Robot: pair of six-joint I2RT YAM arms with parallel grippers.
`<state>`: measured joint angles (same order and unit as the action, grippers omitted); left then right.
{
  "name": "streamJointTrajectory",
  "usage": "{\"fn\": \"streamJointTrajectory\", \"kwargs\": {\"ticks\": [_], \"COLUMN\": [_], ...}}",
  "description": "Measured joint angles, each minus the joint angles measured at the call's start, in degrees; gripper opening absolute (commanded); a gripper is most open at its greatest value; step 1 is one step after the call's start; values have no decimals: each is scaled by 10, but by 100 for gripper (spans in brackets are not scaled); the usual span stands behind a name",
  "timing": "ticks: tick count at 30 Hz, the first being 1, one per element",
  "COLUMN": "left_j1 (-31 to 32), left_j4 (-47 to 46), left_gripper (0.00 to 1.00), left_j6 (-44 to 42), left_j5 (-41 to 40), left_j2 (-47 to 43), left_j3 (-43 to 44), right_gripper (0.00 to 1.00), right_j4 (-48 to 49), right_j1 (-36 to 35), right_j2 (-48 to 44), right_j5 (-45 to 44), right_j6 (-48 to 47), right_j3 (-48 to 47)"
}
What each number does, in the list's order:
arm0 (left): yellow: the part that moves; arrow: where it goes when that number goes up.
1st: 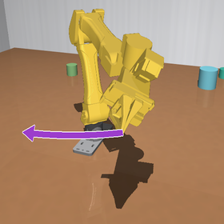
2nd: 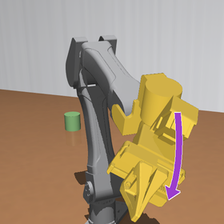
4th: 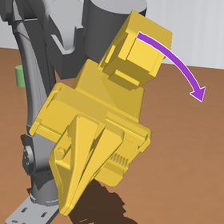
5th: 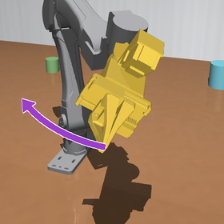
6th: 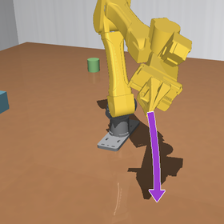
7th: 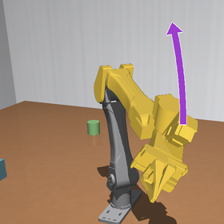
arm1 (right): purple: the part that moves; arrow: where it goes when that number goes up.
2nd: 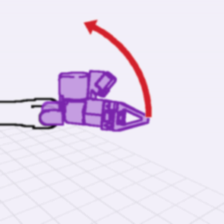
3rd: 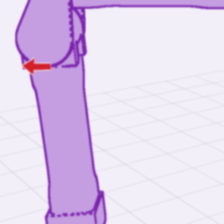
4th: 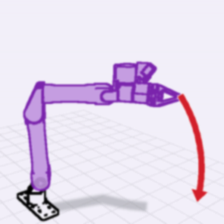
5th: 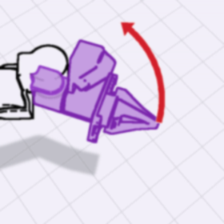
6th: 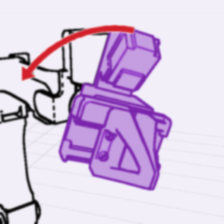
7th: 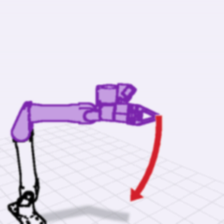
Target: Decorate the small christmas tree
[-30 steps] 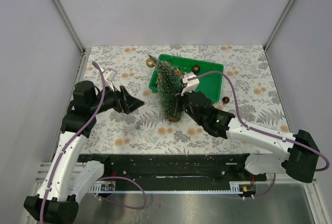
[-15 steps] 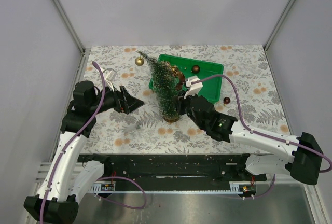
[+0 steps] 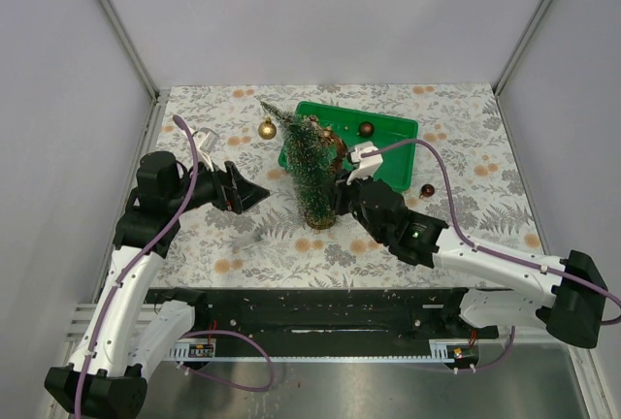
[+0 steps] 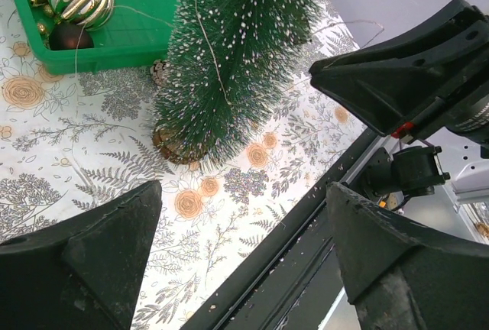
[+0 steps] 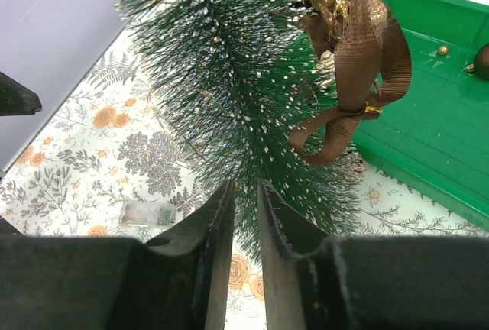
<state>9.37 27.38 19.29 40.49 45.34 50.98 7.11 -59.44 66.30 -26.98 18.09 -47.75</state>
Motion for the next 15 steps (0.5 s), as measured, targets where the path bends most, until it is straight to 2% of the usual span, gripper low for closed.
{"fn": "streamJointTrajectory", "kwargs": {"ticks": [1,4,7,9,10,11,15], "left_j1": [0,0,0,0,0,0,0], "left_j4": [0,3,8,16,23,28,57], "left_gripper": [99,99,99,99,99,99,99], "left_j6": [0,-4,-14,-21,-28,-33,-61], "left_j5": [0,-1,-3,-6,-9,-13,-37], "left_j2": [0,0,-1,-4,-8,-11,-25], "left_j3": [0,0,1,2,3,5,23], "right_gripper": [34,42,56,72,83,99,99], "right_j4": [-1,-6,-12,-24,-31,-38,-86], "right_j1": [0,-3,-3,-4,-4,-5,-6], "right_j2": [-3,-22,-44,-61,-72,-82,-139], "right_j5": [-1,-5,-6,-6,-6,-6,-12], "right_j6": [0,2,6,10,13,14,18], "right_j3": [0,2,5,8,10,12,16]}}
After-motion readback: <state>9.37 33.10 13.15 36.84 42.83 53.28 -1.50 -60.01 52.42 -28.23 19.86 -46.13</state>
